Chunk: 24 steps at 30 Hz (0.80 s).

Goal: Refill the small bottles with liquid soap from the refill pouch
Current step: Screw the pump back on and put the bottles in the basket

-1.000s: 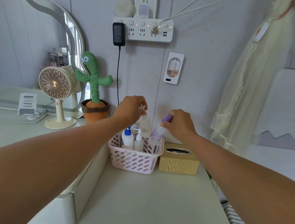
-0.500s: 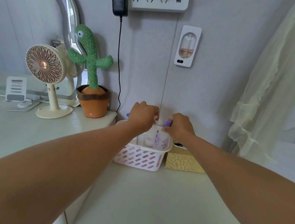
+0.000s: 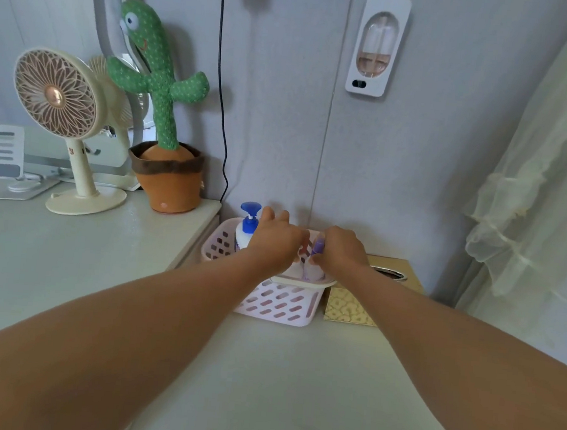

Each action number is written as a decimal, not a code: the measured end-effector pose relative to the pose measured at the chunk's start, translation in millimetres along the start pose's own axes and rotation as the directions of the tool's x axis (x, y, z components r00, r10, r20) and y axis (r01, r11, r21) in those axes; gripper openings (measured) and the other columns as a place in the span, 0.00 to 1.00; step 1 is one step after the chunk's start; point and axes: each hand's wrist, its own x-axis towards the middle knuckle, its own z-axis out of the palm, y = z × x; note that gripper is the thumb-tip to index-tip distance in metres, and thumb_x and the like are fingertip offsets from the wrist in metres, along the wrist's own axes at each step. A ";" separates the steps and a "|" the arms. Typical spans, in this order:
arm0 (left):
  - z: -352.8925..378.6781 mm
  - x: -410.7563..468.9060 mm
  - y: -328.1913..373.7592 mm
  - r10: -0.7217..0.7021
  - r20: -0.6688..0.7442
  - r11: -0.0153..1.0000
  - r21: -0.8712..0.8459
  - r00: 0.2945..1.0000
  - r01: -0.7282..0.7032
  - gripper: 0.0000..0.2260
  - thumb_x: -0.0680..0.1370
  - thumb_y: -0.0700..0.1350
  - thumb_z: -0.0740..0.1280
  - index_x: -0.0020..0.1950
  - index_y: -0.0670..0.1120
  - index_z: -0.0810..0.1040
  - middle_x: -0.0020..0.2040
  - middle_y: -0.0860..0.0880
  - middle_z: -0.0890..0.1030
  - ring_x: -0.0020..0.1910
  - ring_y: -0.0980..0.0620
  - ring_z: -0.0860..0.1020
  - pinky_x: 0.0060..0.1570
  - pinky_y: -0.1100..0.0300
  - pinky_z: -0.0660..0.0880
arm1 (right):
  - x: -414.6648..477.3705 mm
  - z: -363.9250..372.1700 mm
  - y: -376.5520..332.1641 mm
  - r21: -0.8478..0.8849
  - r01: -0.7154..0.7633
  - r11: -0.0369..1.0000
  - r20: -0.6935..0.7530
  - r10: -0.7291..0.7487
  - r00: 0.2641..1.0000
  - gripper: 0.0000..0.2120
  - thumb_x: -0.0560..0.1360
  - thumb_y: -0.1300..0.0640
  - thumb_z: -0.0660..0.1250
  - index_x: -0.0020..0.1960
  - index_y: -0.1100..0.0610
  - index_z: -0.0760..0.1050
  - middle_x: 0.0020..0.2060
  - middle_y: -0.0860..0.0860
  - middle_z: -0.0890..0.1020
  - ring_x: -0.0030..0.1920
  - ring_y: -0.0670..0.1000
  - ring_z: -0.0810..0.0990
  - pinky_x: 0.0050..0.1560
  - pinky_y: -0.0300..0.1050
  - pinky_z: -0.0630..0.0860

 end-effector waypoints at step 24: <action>7.4 -5.4 -1.2 -0.107 -0.006 0.991 -0.079 0.994 0.107 0.20 0.77 0.48 0.67 0.69 0.54 0.70 0.63 0.51 0.75 0.65 0.47 0.68 0.67 0.43 0.58 | -12.7 8.3 10.2 0.073 0.132 0.989 -0.079 -0.126 0.989 0.25 0.72 0.56 0.72 0.67 0.51 0.69 0.55 0.53 0.78 0.54 0.53 0.77 0.51 0.47 0.77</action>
